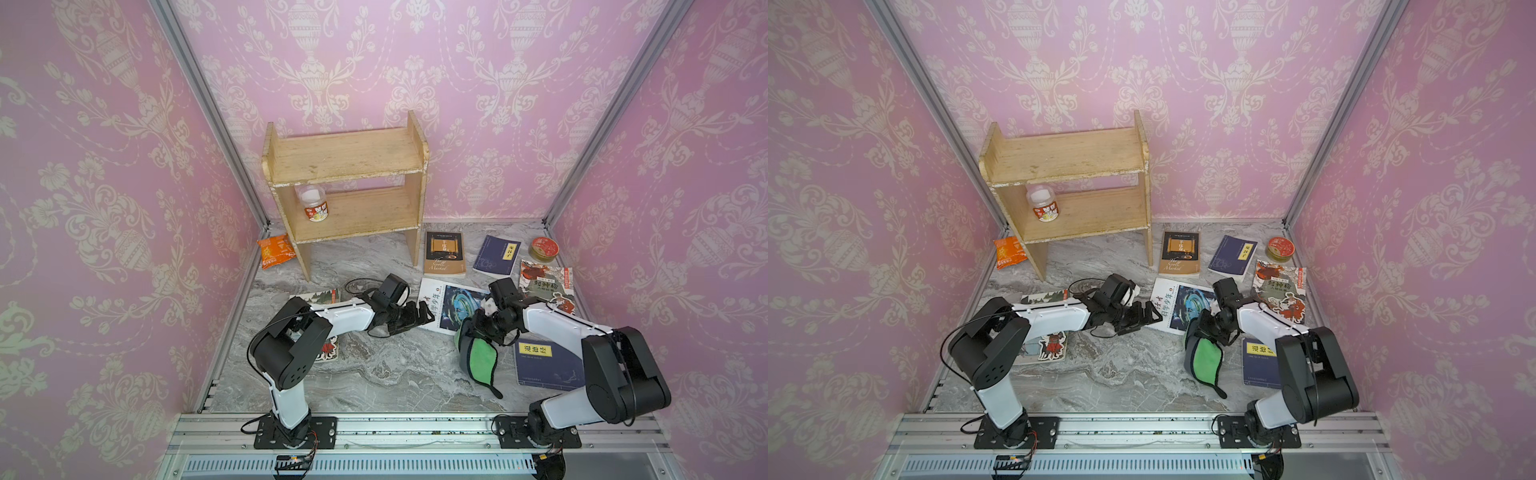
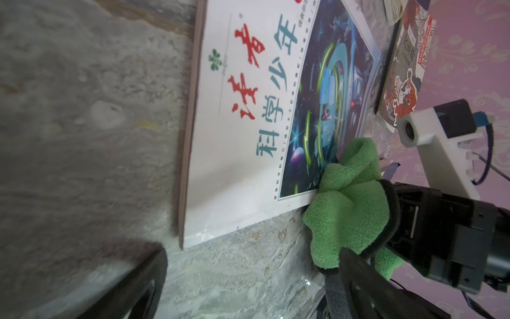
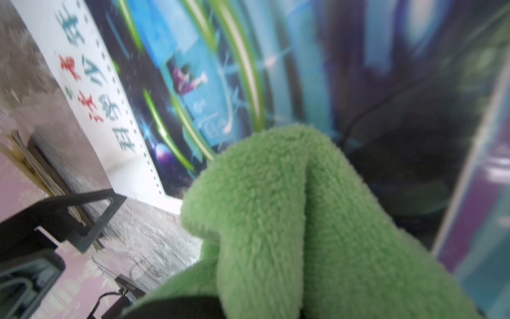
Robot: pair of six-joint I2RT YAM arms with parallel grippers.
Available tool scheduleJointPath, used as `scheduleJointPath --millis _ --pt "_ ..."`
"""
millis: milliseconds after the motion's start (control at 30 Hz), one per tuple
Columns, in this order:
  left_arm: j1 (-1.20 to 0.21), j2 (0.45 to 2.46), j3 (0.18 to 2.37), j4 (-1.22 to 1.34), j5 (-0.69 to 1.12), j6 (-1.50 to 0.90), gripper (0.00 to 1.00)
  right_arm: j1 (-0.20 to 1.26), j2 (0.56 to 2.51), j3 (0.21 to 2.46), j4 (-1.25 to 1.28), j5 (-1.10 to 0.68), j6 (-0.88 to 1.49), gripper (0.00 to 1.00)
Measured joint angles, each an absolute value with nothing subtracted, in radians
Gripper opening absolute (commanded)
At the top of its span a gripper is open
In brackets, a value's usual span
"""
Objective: Wipe the cover of the book
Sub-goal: Adjust the book at the center of the board.
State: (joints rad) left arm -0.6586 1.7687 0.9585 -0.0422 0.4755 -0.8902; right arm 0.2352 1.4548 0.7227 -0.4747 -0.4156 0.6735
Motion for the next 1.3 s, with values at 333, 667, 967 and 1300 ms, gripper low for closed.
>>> scheduleJointPath --millis 333,667,967,1300 --pt "-0.701 1.71 0.957 -0.123 0.467 -0.858 0.99 0.135 1.592 1.18 -0.635 -0.261 0.567 0.0" --pt "-0.778 1.726 0.96 -0.114 0.466 -0.859 0.99 0.036 2.047 1.522 -0.691 -0.21 0.545 0.0" --pt "-0.781 1.762 0.962 -0.089 0.455 -0.859 0.99 0.035 1.951 1.305 -0.596 -0.275 0.542 0.0" --pt "-0.698 1.753 0.945 -0.058 0.431 -0.893 0.99 0.187 1.652 0.937 -0.517 -0.296 0.551 0.0"
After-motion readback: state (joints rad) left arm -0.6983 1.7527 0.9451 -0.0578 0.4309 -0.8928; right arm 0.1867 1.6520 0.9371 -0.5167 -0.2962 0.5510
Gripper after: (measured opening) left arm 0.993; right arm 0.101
